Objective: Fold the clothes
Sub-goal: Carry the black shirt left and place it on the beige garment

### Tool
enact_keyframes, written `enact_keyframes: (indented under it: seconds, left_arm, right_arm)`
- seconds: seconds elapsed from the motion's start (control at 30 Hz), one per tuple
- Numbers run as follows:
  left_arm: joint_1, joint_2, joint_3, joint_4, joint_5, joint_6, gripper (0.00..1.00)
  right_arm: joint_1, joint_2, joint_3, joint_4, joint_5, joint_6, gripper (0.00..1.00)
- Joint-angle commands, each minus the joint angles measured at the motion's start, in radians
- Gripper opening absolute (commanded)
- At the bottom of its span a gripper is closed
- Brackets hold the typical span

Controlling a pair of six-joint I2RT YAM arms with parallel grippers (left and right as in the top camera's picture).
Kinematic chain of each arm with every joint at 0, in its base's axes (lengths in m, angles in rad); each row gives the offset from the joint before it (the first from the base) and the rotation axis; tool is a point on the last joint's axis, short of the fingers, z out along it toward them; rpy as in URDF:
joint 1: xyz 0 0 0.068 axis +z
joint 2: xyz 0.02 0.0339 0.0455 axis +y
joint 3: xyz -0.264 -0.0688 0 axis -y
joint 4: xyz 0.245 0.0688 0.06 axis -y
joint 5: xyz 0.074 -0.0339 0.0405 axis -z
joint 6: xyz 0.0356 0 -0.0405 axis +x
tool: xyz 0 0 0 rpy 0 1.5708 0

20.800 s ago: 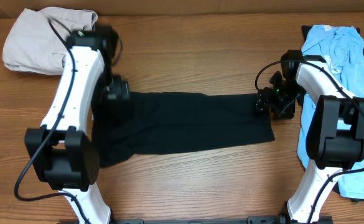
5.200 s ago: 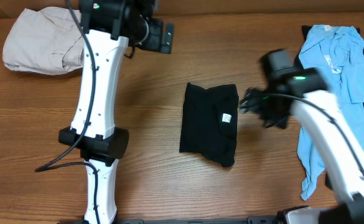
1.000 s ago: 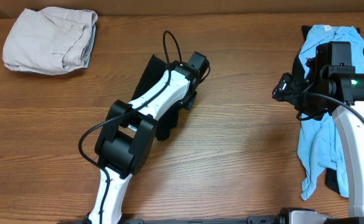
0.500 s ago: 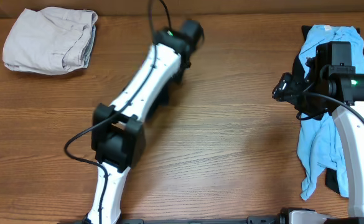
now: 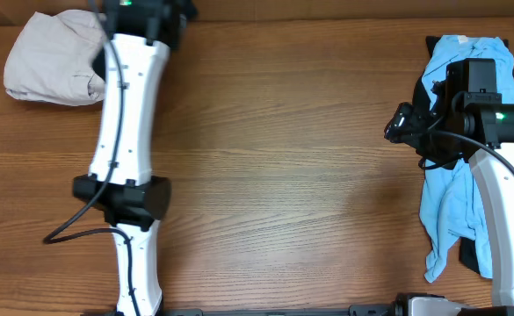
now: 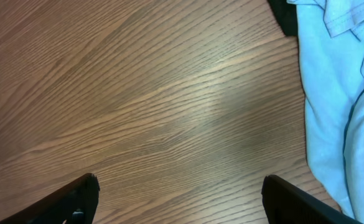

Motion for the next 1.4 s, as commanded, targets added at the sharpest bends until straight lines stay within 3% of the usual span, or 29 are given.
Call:
enact_keyframes:
  seconds: [0.0,0.3,0.53,0.93,1.27,1.37]
  left_arm:
    - [0.098,-0.011,0.05,0.079,-0.058,0.07,0.04]
    - [0.334,-0.01,-0.019,0.279,-0.038,0.061,0.04]
    - [0.446,-0.01,-0.171,0.454,-0.001,0.02,0.04]
    - [0.462,-0.008,-0.401,0.719,0.027,-0.007,0.04]
    - [0.469,0.037,-0.443,0.827,0.033,-0.029,0.04]
    - [0.463,0.06,-0.443,0.837,0.095,-0.029,0.04]
  right_arm:
    - [-0.006,0.003,-0.004,0.006,0.001,-0.004,0.87]
    - [-0.006,0.003,-0.004,0.005,0.001,-0.004,0.87]
    - [-0.006,0.003,-0.004,-0.01,0.002,-0.004,0.87]
    - [-0.006,0.003,-0.004,-0.004,0.002,-0.004,0.87]
    - [-0.006,0.003,-0.004,-0.02,0.002,-0.004,0.87]
    - [-0.006,0.003,-0.004,-0.02,0.002,-0.004,0.87]
